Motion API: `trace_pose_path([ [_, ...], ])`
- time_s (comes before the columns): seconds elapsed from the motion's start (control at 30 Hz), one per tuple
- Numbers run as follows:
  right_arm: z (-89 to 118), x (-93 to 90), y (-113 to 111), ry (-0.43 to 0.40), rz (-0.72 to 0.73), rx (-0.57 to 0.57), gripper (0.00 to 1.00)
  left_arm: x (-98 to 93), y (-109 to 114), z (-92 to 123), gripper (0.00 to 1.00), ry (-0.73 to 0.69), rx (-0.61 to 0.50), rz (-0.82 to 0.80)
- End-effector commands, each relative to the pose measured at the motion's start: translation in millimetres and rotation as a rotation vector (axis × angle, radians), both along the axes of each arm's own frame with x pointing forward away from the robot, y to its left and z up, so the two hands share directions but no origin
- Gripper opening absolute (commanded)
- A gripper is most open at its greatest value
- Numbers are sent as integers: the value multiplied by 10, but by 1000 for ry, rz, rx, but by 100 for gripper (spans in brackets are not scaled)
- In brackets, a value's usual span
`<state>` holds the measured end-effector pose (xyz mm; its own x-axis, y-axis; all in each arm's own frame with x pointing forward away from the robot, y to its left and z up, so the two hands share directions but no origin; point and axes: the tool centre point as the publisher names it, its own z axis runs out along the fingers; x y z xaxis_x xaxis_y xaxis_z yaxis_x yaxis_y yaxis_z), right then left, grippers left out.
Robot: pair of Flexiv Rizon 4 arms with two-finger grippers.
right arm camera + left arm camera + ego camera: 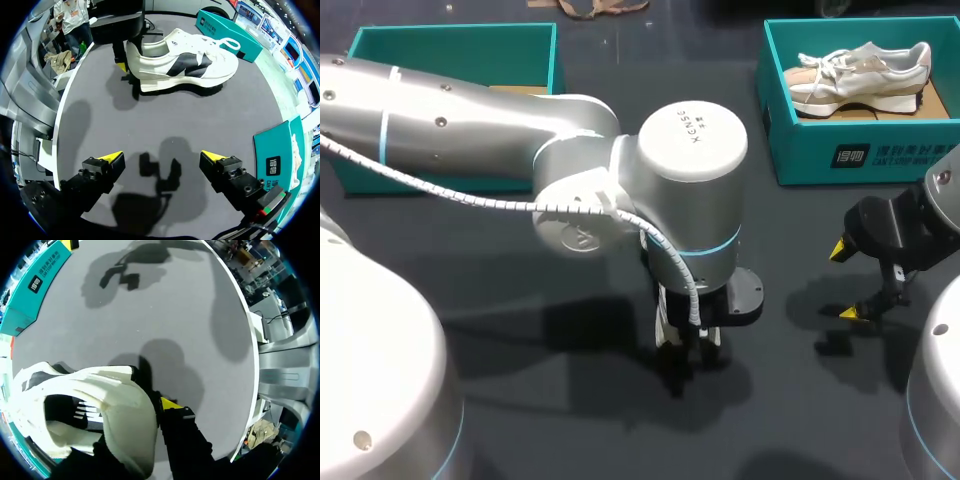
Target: Take the shoe out of the shoebox, open the shoe tongue, remove and reinsert the insole, then place the shoe into the shoebox
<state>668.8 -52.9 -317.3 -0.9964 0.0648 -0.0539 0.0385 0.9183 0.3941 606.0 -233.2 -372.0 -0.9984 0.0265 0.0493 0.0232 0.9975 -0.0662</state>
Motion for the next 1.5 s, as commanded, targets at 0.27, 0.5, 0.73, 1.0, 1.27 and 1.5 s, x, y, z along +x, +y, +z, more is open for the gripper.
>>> trace_pose_path([
  [0.27, 1, -12, 4, -2, -2, -3, 100, 282, 265, 600, 0, 22, -9, -65],
  [0.5, 1, -12, 4, -2, -2, -3, 100, 702, 482, 1075, 0, 13, -23, -96],
  [0.73, 1, -12, 4, -2, -2, -3, 100, 998, 694, 1425, 0, -7, -5, -116],
  [1.0, 1, -12, 4, -2, -2, -3, 100, 1397, 943, 1676, 0, 13, 9, -136],
  [1.27, 1, -12, 4, -2, -2, -3, 100, 1716, 1320, 1947, 0, 11, 23, -112],
  [1.5, 1, -12, 4, -2, -2, -3, 100, 1967, 1667, 2184, 0, 54, 100, -127],
])
